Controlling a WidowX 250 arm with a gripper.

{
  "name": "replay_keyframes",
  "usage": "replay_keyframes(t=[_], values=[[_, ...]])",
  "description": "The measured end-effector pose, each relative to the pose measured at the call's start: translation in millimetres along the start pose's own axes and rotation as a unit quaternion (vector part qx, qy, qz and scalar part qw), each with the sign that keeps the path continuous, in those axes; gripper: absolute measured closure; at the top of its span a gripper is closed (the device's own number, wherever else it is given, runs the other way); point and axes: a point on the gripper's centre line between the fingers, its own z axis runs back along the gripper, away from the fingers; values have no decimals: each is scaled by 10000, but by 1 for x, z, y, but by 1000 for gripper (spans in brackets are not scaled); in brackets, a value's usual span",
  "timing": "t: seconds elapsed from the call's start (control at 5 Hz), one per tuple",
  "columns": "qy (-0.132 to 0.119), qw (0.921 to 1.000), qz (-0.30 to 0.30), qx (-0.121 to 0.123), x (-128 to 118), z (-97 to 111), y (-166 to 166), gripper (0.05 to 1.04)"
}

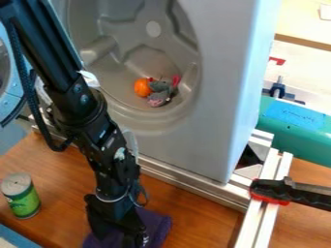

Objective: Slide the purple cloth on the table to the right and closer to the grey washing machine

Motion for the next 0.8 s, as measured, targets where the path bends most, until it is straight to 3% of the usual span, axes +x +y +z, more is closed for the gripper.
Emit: replay_keyframes(t=[0.2,0.4,0.8], values=[[-156,9998,40,64,3,-7,-3,82],[-517,9983,194,-179,11,-8,-10,82],[-748,9967,176,-276,45,-5,-21,82]])
